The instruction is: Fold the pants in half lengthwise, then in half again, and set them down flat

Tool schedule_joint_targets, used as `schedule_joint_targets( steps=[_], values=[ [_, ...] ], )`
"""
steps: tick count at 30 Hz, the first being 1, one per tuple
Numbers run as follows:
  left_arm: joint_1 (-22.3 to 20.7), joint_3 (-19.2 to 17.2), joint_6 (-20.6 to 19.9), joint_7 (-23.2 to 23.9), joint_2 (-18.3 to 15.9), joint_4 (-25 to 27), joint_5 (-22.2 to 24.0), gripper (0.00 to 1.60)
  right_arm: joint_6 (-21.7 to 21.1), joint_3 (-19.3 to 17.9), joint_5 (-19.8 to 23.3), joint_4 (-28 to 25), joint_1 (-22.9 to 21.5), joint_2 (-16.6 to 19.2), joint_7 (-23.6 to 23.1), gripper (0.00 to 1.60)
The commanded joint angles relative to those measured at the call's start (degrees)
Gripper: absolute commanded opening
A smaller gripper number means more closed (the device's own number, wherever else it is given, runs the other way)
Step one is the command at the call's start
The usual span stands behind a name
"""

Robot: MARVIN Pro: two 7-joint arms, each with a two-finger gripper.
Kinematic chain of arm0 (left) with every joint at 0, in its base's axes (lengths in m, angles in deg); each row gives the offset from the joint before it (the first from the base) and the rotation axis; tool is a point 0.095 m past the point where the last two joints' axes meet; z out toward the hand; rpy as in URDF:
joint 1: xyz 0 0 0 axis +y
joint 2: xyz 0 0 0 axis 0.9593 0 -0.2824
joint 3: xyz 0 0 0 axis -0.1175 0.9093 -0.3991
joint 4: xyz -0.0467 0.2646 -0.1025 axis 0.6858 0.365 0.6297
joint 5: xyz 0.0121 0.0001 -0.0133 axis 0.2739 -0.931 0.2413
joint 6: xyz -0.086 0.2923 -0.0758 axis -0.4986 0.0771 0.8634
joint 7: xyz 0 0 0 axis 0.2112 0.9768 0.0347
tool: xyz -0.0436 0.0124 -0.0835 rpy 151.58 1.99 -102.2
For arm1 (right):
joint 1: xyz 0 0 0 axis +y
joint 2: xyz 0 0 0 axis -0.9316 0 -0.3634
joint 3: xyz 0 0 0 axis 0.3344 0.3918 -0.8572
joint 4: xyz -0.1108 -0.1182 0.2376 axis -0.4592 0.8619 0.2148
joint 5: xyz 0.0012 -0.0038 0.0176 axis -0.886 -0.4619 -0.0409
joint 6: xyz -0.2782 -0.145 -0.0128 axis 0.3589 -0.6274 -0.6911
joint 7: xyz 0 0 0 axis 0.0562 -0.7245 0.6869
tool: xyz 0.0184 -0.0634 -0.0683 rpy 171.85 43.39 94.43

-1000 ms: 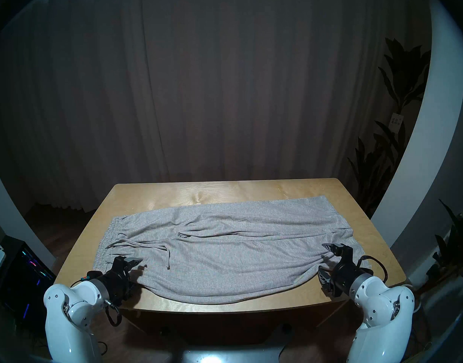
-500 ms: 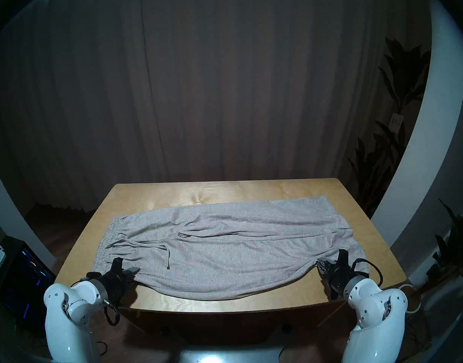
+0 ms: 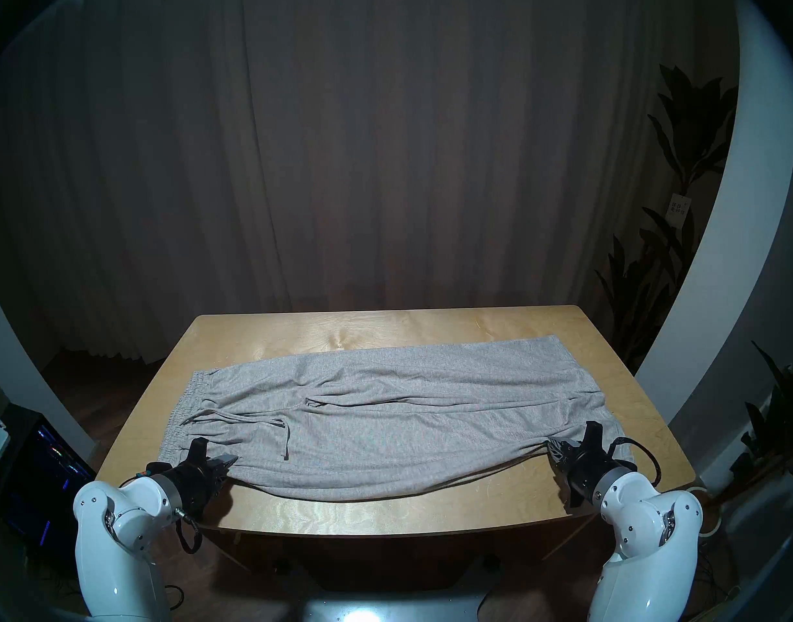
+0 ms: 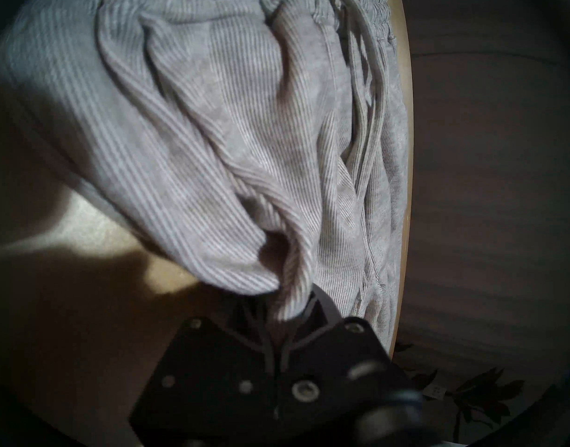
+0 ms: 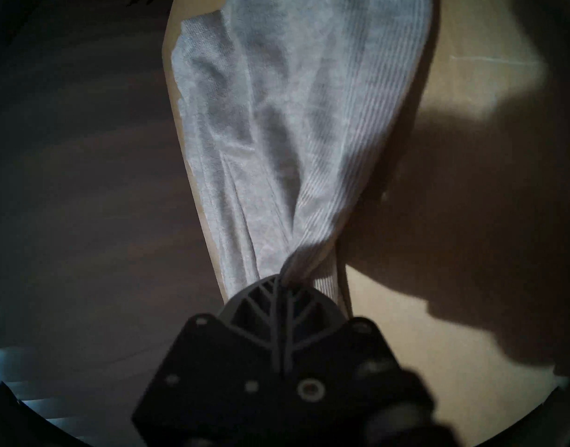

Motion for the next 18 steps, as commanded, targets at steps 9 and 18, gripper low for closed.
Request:
schedule_joint_targets(
  steps=[9,18],
  values=[
    [-2.2,-1.2,0.4,0.3,-1.0,1.7,1.3,0.00,-1.2,0.5,2.4,-2.6,-3.9,1.9,0.1,0.00],
    [-4.9,-0.7,0.0,-0.3,-3.1,2.6,1.0,0.00,-1.6,1.1,1.2,-0.1,-6.1,3.5,-1.2,0.00]
  ],
)
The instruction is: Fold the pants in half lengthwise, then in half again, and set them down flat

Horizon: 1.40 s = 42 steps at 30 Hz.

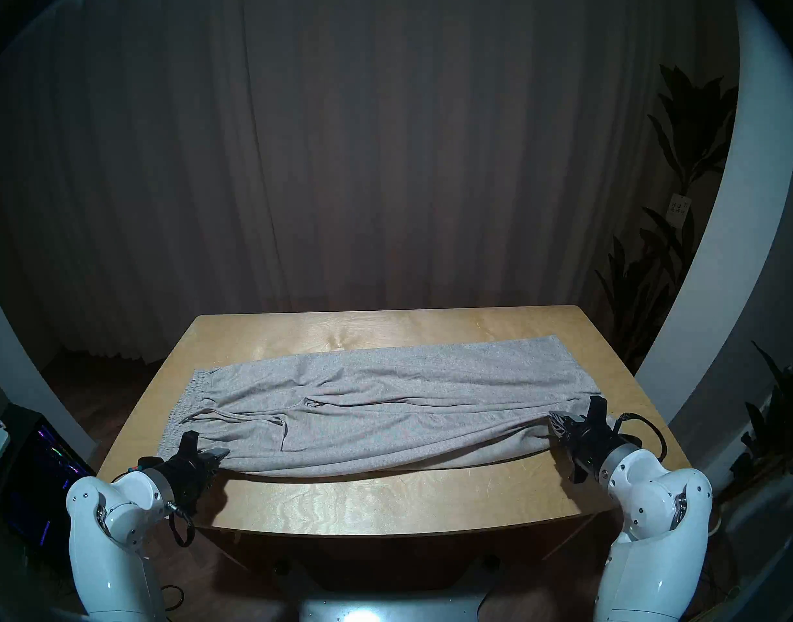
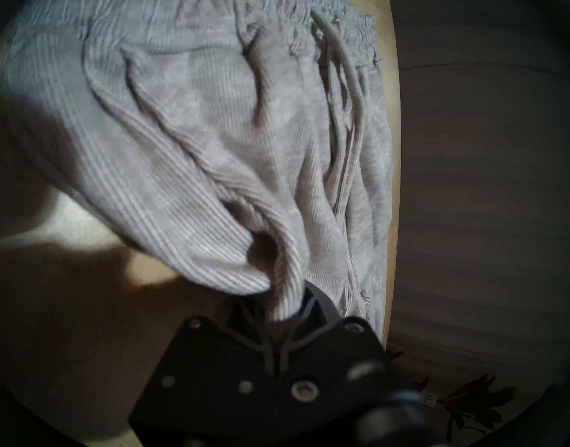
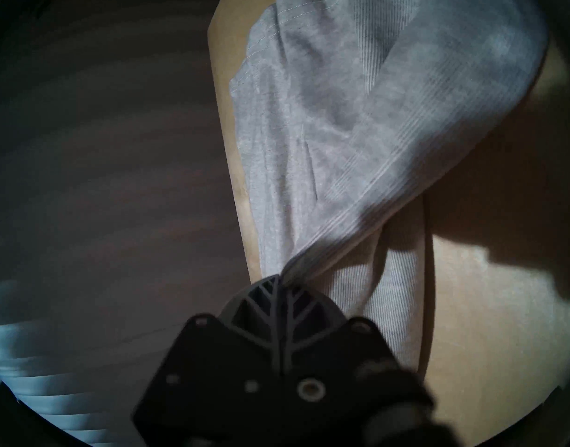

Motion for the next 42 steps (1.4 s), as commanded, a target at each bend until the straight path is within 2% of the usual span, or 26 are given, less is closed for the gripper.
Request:
schedule_joint_targets(
  steps=[1,12,20,30,42],
  values=[
    [-3.3,0.6,-0.4,-0.2,-2.2,1.8,-0.3,0.00,-0.4,0.2,-0.8,0.9,-2.8,1.7,-1.7,0.00],
    [-6.9,2.2,-1.7,-1.6,-5.7,0.4,-2.1,0.00,-0.7,1.2,-3.3,4.6,-5.9,3.2,-4.4,0.00],
    [-9.8,1.9,-2.7,-2.3,-8.3,-0.6,-3.1,0.00,-0.5,2.3,-5.1,7.4,-8.8,4.2,-6.0,0.00],
    [-15.3,1.6,-4.3,-2.4,-12.8,-3.5,-5.1,0.00,-0.3,4.2,-8.5,11.4,-12.6,5.7,-8.7,0.00],
    [-21.9,5.7,-6.8,-0.7,-15.5,-9.4,-6.5,0.00,1.1,5.9,-11.8,15.2,-16.1,6.4,-12.5,0.00]
  ],
)
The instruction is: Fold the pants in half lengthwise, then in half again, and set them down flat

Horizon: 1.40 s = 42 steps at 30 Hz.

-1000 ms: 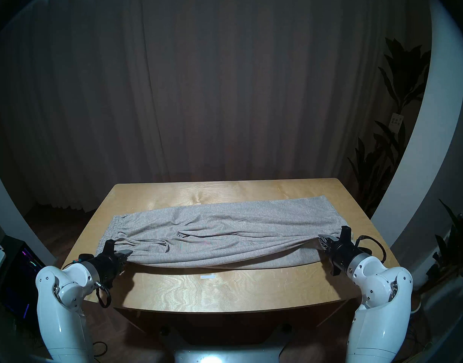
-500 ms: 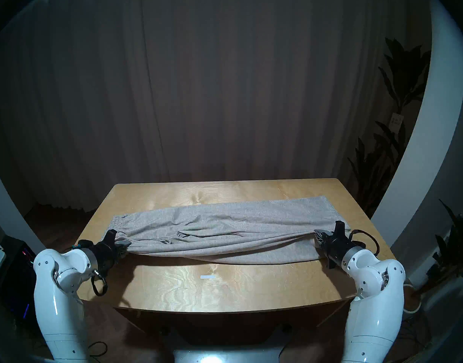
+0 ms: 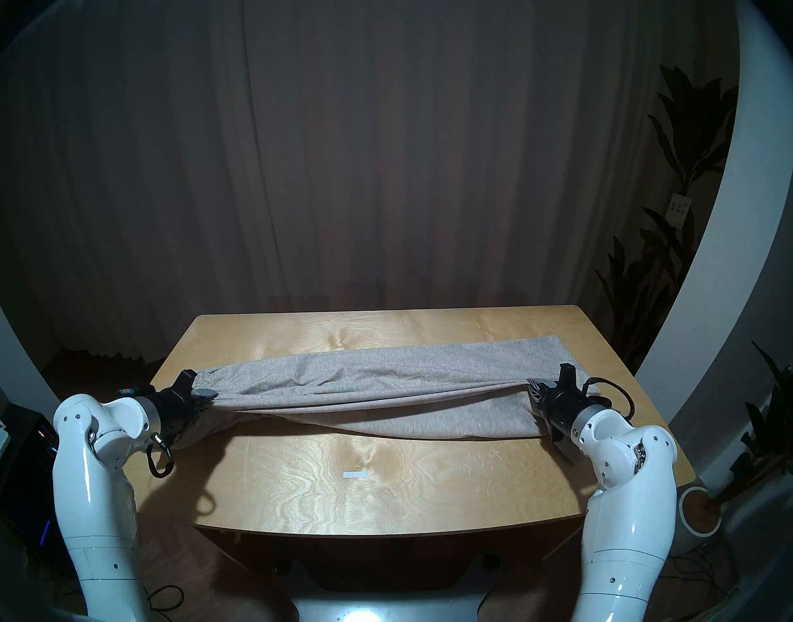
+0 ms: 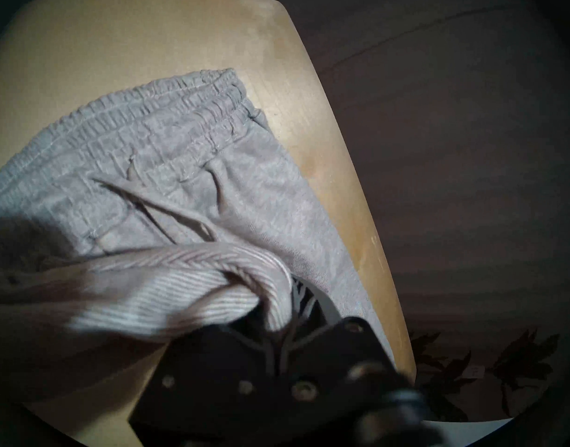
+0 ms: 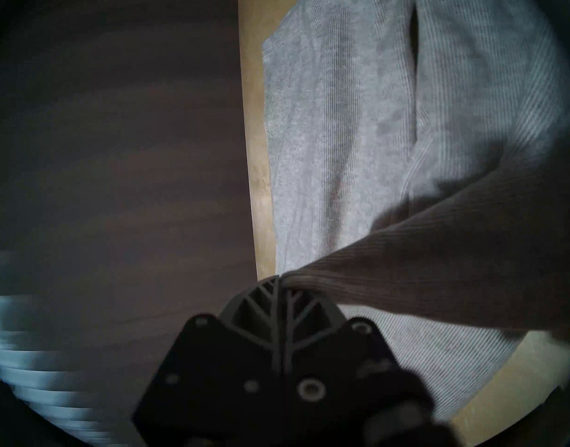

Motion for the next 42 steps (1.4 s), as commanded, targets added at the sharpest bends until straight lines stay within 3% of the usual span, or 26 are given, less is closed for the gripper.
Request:
schedule_joint_targets(
  steps=[1,17,25,35,42],
  values=[
    [-6.5,2.4,-0.9,1.6,-3.2,-2.1,-0.9,0.00,1.0,0.3,-1.6,0.2,-3.6,1.1,-3.5,0.00],
    [-13.9,8.2,-2.9,5.5,-8.5,-10.0,-4.3,0.00,2.5,2.4,-5.4,3.3,-7.4,2.5,-7.4,0.00],
    [-19.8,11.4,-2.9,7.2,-9.8,-16.2,-6.5,0.00,3.0,4.3,-7.7,6.5,-10.6,3.9,-9.0,0.00],
    [-23.8,15.8,-1.3,10.6,-11.5,-22.6,-8.7,0.00,4.7,6.0,-10.5,12.4,-15.3,5.6,-11.2,0.00],
    [-27.0,16.9,0.0,11.7,-12.0,-27.5,-9.8,0.00,5.9,7.1,-12.2,15.7,-18.0,6.3,-12.1,0.00]
  ],
)
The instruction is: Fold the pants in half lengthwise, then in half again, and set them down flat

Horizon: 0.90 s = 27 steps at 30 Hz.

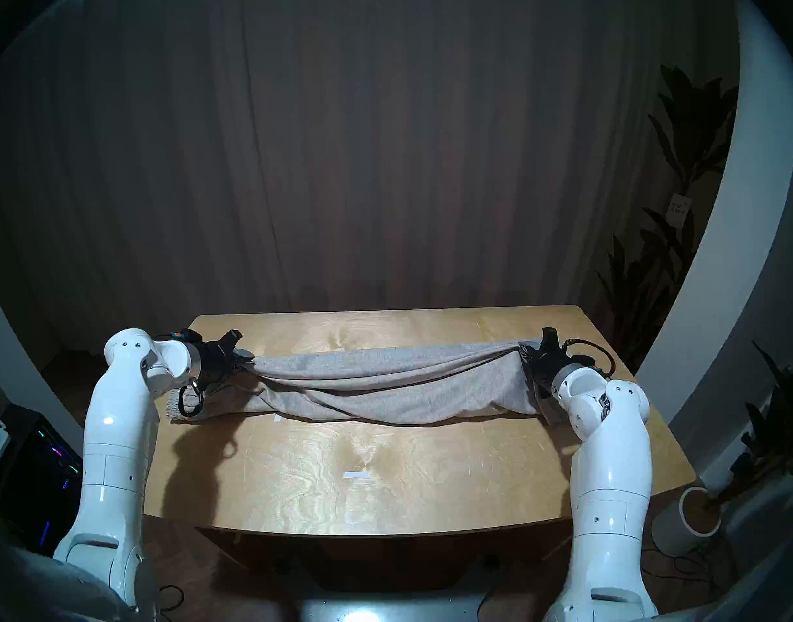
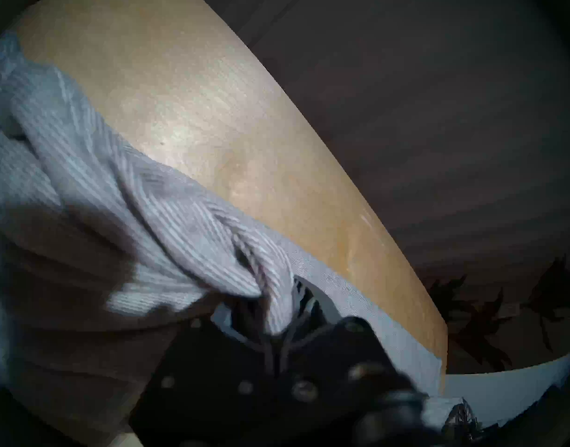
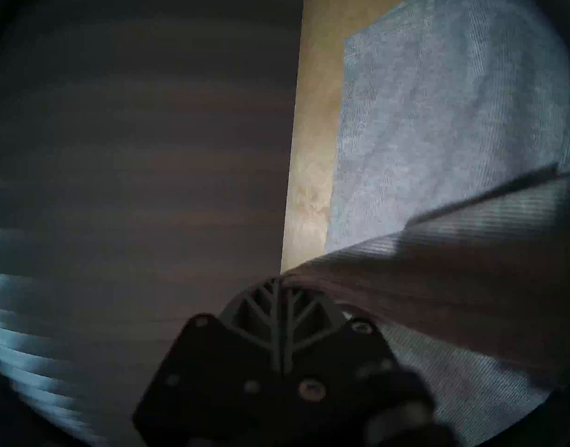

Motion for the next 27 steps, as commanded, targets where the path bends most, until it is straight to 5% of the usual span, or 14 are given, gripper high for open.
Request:
schedule_joint_targets(
  steps=[1,27],
  values=[
    [-6.7,1.1,2.1,2.4,-1.4,-3.7,-1.0,0.00,1.5,1.2,-1.7,2.1,-5.7,1.6,-2.3,0.00],
    [-19.6,10.2,5.6,8.5,-2.2,-24.8,-7.6,0.00,6.0,7.3,-10.5,15.5,-14.8,5.6,-8.2,0.00]
  ],
)
